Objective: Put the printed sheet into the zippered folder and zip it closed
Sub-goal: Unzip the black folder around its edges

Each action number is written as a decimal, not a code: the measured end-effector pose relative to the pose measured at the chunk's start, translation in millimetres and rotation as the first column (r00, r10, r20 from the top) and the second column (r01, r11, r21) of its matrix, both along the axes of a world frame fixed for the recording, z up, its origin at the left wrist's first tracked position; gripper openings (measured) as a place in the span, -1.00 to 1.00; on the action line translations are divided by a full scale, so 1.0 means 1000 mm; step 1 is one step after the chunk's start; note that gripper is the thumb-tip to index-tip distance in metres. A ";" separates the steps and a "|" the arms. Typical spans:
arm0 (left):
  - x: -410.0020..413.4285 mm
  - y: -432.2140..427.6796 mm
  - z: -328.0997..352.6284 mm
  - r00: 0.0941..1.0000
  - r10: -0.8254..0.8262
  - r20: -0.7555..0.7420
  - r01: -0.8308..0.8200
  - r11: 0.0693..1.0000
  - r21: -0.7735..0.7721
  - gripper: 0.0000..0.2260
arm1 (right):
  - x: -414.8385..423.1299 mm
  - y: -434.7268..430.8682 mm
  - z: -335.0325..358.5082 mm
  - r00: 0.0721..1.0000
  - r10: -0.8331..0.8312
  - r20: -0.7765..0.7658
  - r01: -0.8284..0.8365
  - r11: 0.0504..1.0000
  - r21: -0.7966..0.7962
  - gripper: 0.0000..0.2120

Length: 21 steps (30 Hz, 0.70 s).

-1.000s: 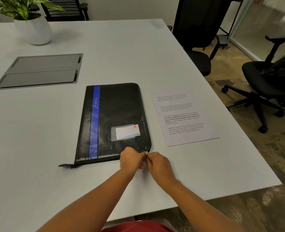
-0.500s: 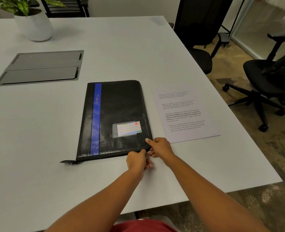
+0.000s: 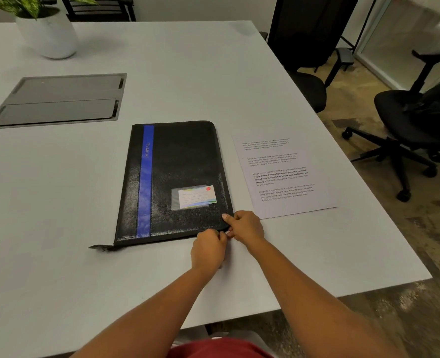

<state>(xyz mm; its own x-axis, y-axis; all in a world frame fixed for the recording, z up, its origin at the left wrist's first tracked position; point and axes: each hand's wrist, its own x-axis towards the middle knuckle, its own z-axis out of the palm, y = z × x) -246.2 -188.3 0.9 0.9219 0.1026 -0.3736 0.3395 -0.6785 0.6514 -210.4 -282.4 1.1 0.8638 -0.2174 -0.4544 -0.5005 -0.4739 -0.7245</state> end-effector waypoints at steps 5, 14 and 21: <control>0.000 0.003 -0.002 0.998 -0.043 0.042 0.037 0.990 0.136 -0.72 | 0.000 0.003 0.002 1.000 -0.008 -0.011 0.007 0.998 -0.060 -0.57; -0.010 0.036 -0.008 0.998 0.040 0.051 -0.050 0.974 0.221 -0.69 | 0.001 0.006 0.002 0.997 -0.069 -0.026 0.066 0.993 -0.097 -0.58; -0.014 0.052 -0.009 0.999 0.012 0.038 -0.022 0.963 0.268 -0.64 | 0.002 0.004 -0.004 0.998 -0.052 -0.026 0.050 0.997 -0.051 -0.58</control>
<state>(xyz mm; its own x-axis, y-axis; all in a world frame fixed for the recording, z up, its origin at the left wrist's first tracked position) -260.3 -136.8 -8.6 0.9314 0.2107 -0.2967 0.3324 -0.8245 0.4579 -208.9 -278.4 -2.5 0.8383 -0.2840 -0.4653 -0.5443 -0.4826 -0.6862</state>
